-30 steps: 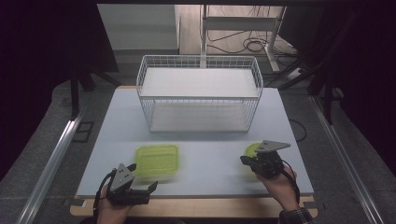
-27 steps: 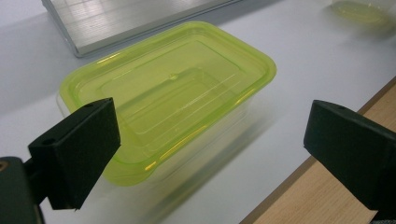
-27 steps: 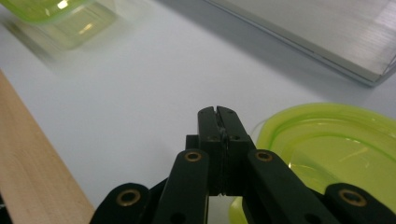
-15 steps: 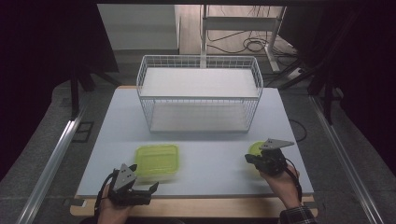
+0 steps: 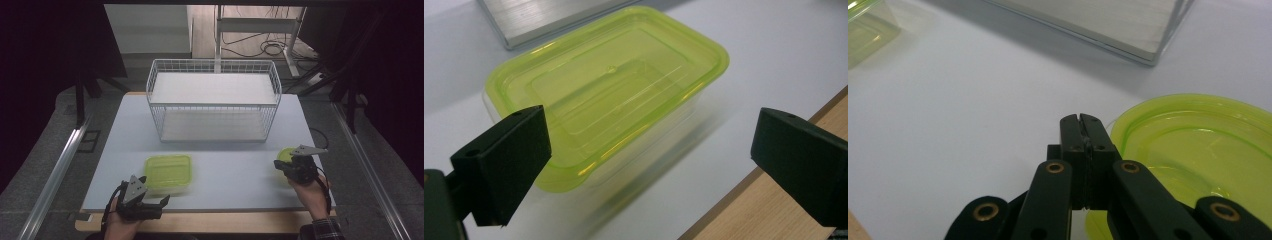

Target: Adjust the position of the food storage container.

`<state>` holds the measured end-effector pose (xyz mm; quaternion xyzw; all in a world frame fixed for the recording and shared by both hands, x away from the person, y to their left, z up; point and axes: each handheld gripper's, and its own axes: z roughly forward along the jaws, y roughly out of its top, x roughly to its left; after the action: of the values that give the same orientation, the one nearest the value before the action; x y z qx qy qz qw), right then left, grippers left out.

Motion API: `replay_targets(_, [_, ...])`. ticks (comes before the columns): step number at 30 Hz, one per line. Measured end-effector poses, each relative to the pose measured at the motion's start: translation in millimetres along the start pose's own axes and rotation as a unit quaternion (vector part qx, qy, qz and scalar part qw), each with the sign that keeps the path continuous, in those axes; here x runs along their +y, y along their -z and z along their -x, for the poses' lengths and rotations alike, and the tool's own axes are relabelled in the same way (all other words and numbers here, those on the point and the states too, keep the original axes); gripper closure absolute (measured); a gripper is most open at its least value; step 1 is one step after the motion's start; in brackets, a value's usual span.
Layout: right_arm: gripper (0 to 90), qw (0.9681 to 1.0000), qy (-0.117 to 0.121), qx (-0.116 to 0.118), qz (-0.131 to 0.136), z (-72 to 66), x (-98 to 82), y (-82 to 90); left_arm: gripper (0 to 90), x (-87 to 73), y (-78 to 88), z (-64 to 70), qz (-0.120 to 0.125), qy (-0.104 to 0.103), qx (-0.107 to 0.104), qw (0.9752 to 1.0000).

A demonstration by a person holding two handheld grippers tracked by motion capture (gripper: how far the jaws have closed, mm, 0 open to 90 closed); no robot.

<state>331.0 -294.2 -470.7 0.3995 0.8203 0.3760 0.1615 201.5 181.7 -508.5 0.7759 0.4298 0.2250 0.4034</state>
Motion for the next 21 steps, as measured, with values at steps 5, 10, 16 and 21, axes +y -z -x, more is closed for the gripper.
replay_targets(5, [89.0, 1.0, 0.006, -0.002, 0.001, -4.9, 0.0, 0.9, 8.8, 3.7, 6.7, -2.6, 0.013, 0.0, 0.005, 0.9999])
replay_targets(10, [89.0, 0.9999, 0.015, 0.003, 0.007, -12.0, 0.3, 1.7, 37.5, 6.1, 21.5, -19.2, 0.04, 0.001, 0.02, 0.999])
replay_targets(16, [89.0, 0.9996, 0.021, 0.016, 0.011, -19.6, -0.9, 0.3, 74.8, 2.9, 21.6, -54.2, 0.048, 0.048, 0.037, 0.997])
replay_targets(21, [88.9, 0.9991, 0.03, 0.027, 0.01, -25.9, -0.5, -3.0, 89.4, -0.9, 6.9, -70.1, 0.011, 0.057, 0.06, 0.9965])
